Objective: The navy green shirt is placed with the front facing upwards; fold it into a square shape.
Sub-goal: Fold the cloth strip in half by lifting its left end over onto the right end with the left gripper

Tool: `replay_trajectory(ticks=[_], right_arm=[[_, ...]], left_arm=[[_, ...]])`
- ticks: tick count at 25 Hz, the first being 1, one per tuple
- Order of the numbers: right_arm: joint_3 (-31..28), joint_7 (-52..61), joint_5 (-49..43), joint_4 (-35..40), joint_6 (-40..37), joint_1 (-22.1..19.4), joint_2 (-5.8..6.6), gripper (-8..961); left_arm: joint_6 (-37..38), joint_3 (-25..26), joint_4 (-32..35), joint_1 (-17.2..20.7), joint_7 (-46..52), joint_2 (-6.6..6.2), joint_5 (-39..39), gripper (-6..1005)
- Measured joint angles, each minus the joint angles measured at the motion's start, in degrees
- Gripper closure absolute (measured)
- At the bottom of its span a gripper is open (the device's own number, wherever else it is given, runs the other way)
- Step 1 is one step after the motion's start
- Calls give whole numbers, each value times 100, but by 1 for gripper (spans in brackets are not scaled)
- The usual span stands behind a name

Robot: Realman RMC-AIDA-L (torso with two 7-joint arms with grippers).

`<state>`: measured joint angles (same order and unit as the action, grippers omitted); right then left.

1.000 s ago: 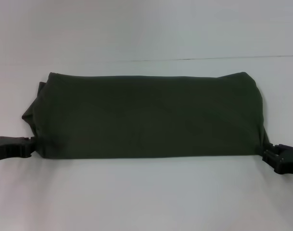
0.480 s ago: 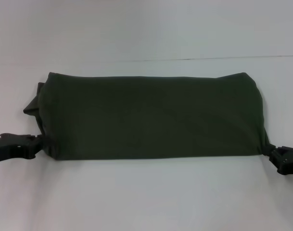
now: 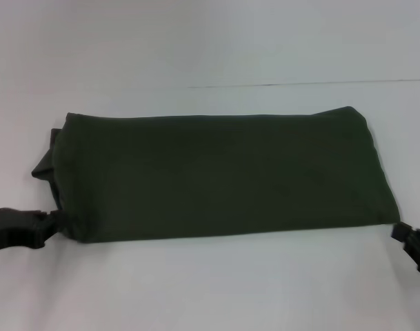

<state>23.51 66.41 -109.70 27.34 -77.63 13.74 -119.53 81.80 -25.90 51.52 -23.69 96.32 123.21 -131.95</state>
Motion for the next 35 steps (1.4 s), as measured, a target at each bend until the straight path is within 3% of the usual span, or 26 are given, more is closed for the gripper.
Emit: replay_trajectory(ticks=[8,22,28,35], right_arm=[[-400,-466,13,-60,-403,-426,-10,898],[-728,269,-13,-126,490,283,-12,776],[-690,316,-26,-177,745,438,-20,590],[-657,338,-78,-346,1025,581,-13,601]], left_arm=[[511,685,50,215,-671,1,28,993],[478,708,-23,148,-781,13,41,993],[476,704,-28,110,-782,29,41,993],[472,706,-28,17,-782,28,40,993]])
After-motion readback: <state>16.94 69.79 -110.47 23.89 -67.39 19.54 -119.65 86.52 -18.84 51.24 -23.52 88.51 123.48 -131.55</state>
